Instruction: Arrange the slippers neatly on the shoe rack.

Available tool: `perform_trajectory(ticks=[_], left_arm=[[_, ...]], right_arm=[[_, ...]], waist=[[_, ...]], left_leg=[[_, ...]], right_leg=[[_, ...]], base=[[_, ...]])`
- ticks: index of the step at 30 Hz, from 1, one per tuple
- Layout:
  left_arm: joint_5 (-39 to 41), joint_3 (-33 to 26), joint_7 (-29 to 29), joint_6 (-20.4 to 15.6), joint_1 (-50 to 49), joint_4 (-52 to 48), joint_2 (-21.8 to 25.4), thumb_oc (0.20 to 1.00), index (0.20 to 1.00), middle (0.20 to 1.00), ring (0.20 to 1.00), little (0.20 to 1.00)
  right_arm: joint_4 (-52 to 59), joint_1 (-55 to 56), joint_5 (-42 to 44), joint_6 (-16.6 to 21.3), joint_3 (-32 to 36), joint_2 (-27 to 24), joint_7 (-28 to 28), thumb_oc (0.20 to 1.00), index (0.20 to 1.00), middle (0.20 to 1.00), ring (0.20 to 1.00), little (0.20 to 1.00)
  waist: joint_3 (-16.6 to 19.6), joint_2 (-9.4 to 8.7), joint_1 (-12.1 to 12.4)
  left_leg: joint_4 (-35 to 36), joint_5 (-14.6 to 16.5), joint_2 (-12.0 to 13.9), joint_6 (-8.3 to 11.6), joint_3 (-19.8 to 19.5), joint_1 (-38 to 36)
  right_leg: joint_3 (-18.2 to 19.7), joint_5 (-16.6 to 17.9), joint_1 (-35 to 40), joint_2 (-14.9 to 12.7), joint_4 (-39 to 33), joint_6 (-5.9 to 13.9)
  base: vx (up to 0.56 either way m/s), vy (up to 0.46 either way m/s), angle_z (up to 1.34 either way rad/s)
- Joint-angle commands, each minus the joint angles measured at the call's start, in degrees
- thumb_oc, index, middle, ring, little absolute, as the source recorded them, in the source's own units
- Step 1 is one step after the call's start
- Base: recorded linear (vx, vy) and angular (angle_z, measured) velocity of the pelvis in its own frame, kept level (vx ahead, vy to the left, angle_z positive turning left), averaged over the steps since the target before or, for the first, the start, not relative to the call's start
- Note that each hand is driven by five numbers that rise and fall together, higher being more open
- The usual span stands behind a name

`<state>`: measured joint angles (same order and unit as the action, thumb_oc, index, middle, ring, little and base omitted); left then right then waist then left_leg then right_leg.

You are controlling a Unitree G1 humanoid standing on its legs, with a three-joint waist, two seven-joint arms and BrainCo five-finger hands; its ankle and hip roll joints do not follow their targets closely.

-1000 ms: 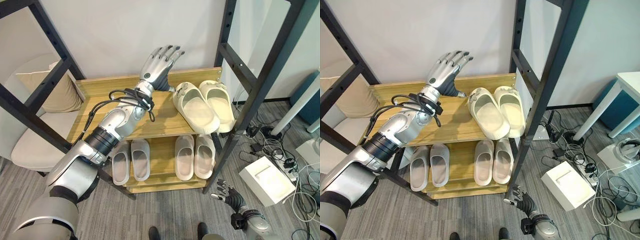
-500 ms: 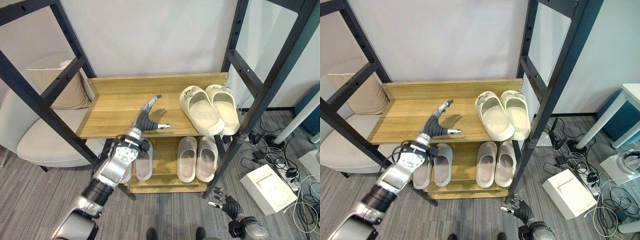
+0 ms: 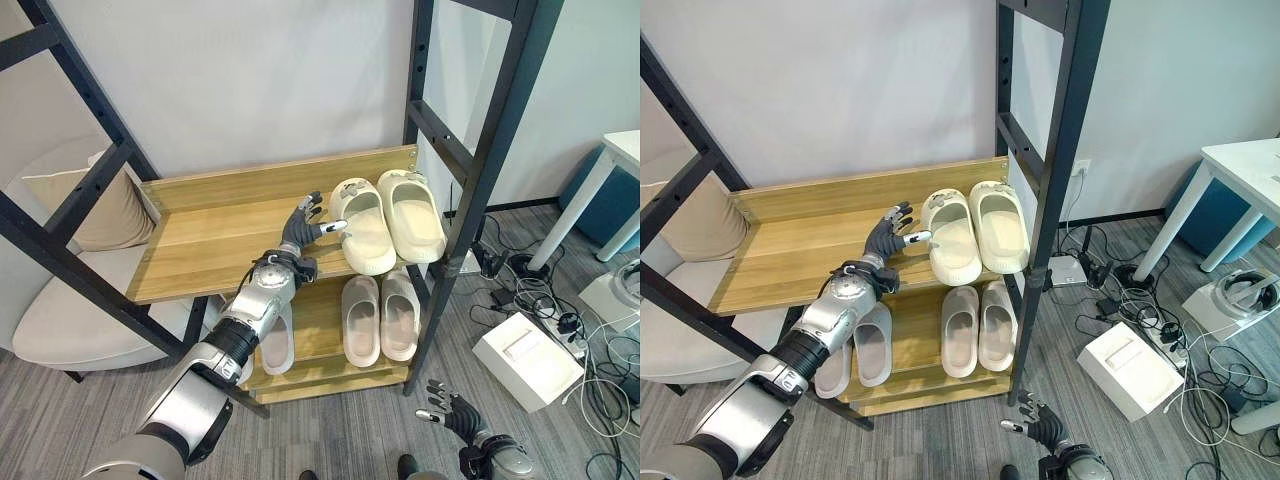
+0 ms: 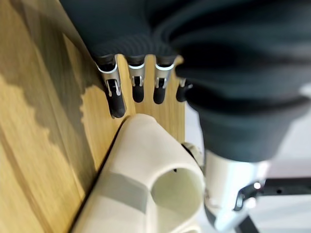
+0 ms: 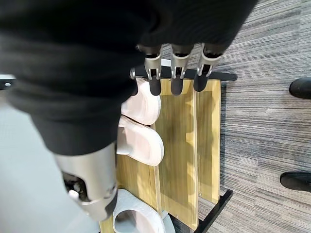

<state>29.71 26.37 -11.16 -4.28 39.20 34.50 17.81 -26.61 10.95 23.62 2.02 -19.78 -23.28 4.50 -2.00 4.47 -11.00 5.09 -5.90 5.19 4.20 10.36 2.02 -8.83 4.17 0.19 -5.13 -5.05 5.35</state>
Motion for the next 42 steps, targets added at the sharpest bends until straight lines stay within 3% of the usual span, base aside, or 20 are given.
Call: perform_trajectory(ticks=[1,6,11,12,14,16,17,18,20,22,23,24,26,31,33,34,36,37,39,42], left_arm=[[-6.02,-2.33,-1.69,-1.26,6.59,4.21,1.20,1.000,1.000,1.000,1.000,1.000],[-7.78,-4.34,-4.32,-3.20,4.46,-1.82,1.18,1.000,1.000,1.000,1.000,1.000],[-10.45,-12.11,-7.61,-9.25,-5.89,-25.78,1.18,1.000,1.000,1.000,1.000,1.000],[-5.03,-15.56,-3.44,-13.34,-10.56,-36.57,2.06,1.000,1.000,1.000,1.000,1.000],[-3.37,-16.16,-2.07,-14.03,-12.17,-38.83,1.86,1.000,1.000,1.000,1.000,1.000],[4.47,-16.78,4.56,-14.56,-15.75,-44.84,1.81,1.000,1.000,1.000,1.000,1.000],[14.61,-15.31,13.38,-12.82,-18.56,-49.80,1.63,1.000,1.000,1.000,1.000,1.000],[14.83,-15.40,13.60,-12.74,-18.69,-49.84,1.69,1.000,1.000,1.000,1.000,1.000],[20.85,-10.57,22.40,-9.26,-22.52,-56.31,6.54,1.000,1.000,1.000,1.000,1.000],[24.32,-3.21,30.78,-4.59,-24.25,-59.58,17.54,1.000,1.000,1.000,1.000,1.000],[24.36,-3.19,30.83,-4.61,-24.23,-59.55,17.61,1.000,1.000,1.000,1.000,1.000],[25.05,1.59,34.47,-2.01,-23.63,-59.19,23.96,1.000,1.000,1.000,1.000,1.000],[24.14,6.28,37.22,-0.50,-24.36,-57.96,29.91,1.000,1.000,1.000,1.000,1.000],[16.76,13.65,39.54,-0.72,-26.88,-48.59,34.29,1.000,1.000,1.000,1.000,1.000],[12.81,14.92,38.64,-1.01,-29.09,-41.18,32.89,1.000,1.000,1.000,1.000,1.000],[1.39,13.19,34.23,-2.26,-32.92,-28.08,26.77,1.000,1.000,1.000,1.000,1.000],[-6.94,8.23,27.82,-3.54,-36.40,-17.50,19.34,1.000,1.000,1.000,1.000,1.000],[-7.21,1.96,22.43,-3.15,-39.59,-5.15,9.93,1.000,1.000,1.000,1.000,1.000],[-8.32,0.23,20.96,-3.29,-39.88,-2.70,7.37,1.000,1.000,1.000,1.000,1.000],[-5.17,-10.17,12.63,-3.81,-39.16,9.77,-2.20,1.000,1.000,1.000,1.000,1.000]], right_arm=[[2.17,-2.34,-0.14,2.30,-1.32,-0.10,0.75,1.000,1.000,1.000,1.000,1.000],[1.31,-3.17,-0.06,2.89,-1.00,0.74,0.26,1.000,1.000,1.000,1.000,1.000],[1.46,-3.95,-0.29,4.51,-0.08,2.28,-0.84,1.000,1.000,1.000,1.000,1.000],[1.55,-3.68,0.06,4.85,0.61,2.74,-0.43,1.000,1.000,1.000,1.000,1.000],[1.41,-3.39,-0.06,4.95,0.48,2.90,-0.19,1.000,1.000,1.000,1.000,1.000],[1.32,-3.05,0.00,4.91,1.11,3.22,0.42,1.000,1.000,1.000,1.000,1.000],[1.77,-2.71,0.20,4.86,1.42,3.61,1.51,1.000,1.000,1.000,1.000,1.000],[1.79,-2.64,0.19,4.86,1.40,3.62,1.53,1.000,1.000,1.000,1.000,1.000],[2.27,-1.82,0.03,4.95,2.17,3.38,3.05,1.000,1.000,1.000,1.000,1.000],[1.93,-1.53,-0.48,5.66,1.75,2.31,4.31,1.000,1.000,1.000,1.000,1.000],[1.93,-1.52,-0.48,5.67,1.75,2.38,4.32,1.000,1.000,1.000,1.000,1.000],[1.77,-1.71,-0.54,6.11,0.91,1.10,5.05,1.000,1.000,1.000,1.000,1.000],[1.52,-1.77,-0.29,6.44,0.03,-0.08,5.75,1.000,1.000,1.000,1.000,1.000],[1.61,-2.20,1.99,6.94,-1.76,-1.45,6.77,1.000,1.000,1.000,1.000,1.000],[1.51,-2.12,3.26,6.86,-2.34,-1.39,6.99,1.000,1.000,1.000,1.000,1.000],[1.79,-1.95,4.16,6.36,-2.02,-1.39,6.55,1.000,1.000,1.000,1.000,1.000],[0.80,-1.97,4.76,5.91,-1.27,-0.85,5.57,1.000,1.000,1.000,1.000,1.000],[0.20,-1.82,4.70,5.58,-0.03,-0.12,4.20,1.000,1.000,1.000,1.000,1.000],[-0.05,-1.78,4.65,5.54,0.72,0.04,3.63,1.000,1.000,1.000,1.000,1.000],[-2.47,-2.09,3.61,5.54,3.50,1.51,0.34,1.000,1.000,1.000,1.000,1.000]], waist=[[-1.28,-2.54,0.49],[-1.60,-2.75,1.16],[-1.83,-3.59,2.99],[-1.73,-3.87,3.89],[-1.58,-3.93,4.12],[-1.37,-4.01,4.65],[-1.14,-3.98,5.15],[-1.10,-4.00,5.14],[-0.89,-3.88,5.72],[-0.89,-3.46,6.12],[-0.89,-3.53,6.14],[-1.06,-3.37,6.15],[-1.27,-3.18,6.22],[-1.24,-3.07,5.90],[-1.07,-3.16,5.61],[-0.82,-3.37,5.51],[-0.85,-3.47,5.69],[-0.81,-3.73,5.82],[-0.63,-3.75,5.80],[-0.42,-4.30,6.04]], left_leg=[[-0.09,0.07,4.08,4.05,-0.50,-2.26],[-0.09,0.15,3.93,3.97,-0.92,-2.05],[-0.09,0.22,3.85,4.16,-1.81,-1.84],[-0.09,0.36,3.93,4.29,-1.99,-1.95],[-0.09,0.45,3.98,4.31,-2.04,-2.04],[-0.09,0.58,3.96,4.31,-2.20,-2.18],[-0.09,0.63,3.81,4.22,-2.48,-2.25],[-0.09,0.65,3.81,4.22,-2.47,-2.29],[-0.09,0.75,3.70,4.10,-2.83,-2.39],[-0.09,0.64,3.70,4.04,-3.28,-2.27],[-0.09,0.65,3.69,4.04,-3.27,-2.29],[-0.09,0.60,3.62,4.00,-3.23,-2.29],[-0.09,0.50,3.56,3.93,-3.25,-2.27],[-0.09,0.54,3.58,3.72,-2.91,-2.53],[-0.09,0.61,3.56,3.71,-2.60,-2.71],[-0.09,0.70,3.50,3.66,-2.25,-2.86],[-0.09,0.87,3.49,3.62,-2.06,-3.15],[-0.09,0.71,3.51,3.48,-2.01,-2.96],[-0.09,0.51,3.49,3.42,-2.06,-2.56],[-0.09,0.45,3.55,3.25,-1.89,-2.58]], right_leg=[[-0.68,-1.02,1.25,-2.33,0.05,4.54],[-0.93,-1.17,1.31,-2.39,0.05,4.57],[-1.76,-1.63,1.81,-2.32,0.05,4.29],[-2.02,-1.73,2.12,-2.34,0.05,4.29],[-2.16,-1.78,2.29,-2.34,0.05,4.28],[-2.38,-1.87,2.65,-2.38,0.05,4.27],[-2.58,-1.89,2.82,-2.36,0.05,4.22],[-2.58,-1.91,2.85,-2.37,0.05,4.22],[-2.90,-1.92,3.09,-2.39,0.05,4.20],[-3.21,-1.92,3.20,-2.37,0.05,4.28],[-3.21,-1.93,3.23,-2.38,0.05,4.29],[-3.21,-1.79,3.17,-2.36,0.05,4.43],[-3.19,-1.68,3.11,-2.32,0.05,4.56],[-2.89,-1.52,2.97,-2.41,0.05,4.74],[-2.66,-1.48,2.89,-2.47,0.05,4.82],[-2.38,-1.35,2.77,-2.58,0.05,4.82],[-2.19,-1.40,2.85,-2.66,0.05,4.79],[-2.20,-1.20,2.57,-2.70,0.05,4.70],[-2.14,-1.02,2.19,-2.69,0.05,4.66],[-1.89,-0.87,2.14,-2.74,0.05,4.38]], base=[[0.01,-0.002,-0.08],[0.01,-0.002,-0.09],[0.00,-0.005,0.08],[0.01,0.005,0.25],[0.01,0.005,0.10],[0.01,0.010,0.12],[0.01,0.010,0.07],[0.00,0.000,0.00],[0.00,0.012,0.05],[-0.02,0.015,0.09],[-0.04,0.018,0.08],[-0.02,0.010,0.06],[-0.04,0.016,0.02],[-0.01,0.010,-0.01],[0.00,0.000,0.00],[0.00,0.036,-0.03],[0.00,0.023,-0.12],[-0.03,0.004,-0.16],[-0.02,0.002,-0.09],[0.00,-0.001,0.02]])
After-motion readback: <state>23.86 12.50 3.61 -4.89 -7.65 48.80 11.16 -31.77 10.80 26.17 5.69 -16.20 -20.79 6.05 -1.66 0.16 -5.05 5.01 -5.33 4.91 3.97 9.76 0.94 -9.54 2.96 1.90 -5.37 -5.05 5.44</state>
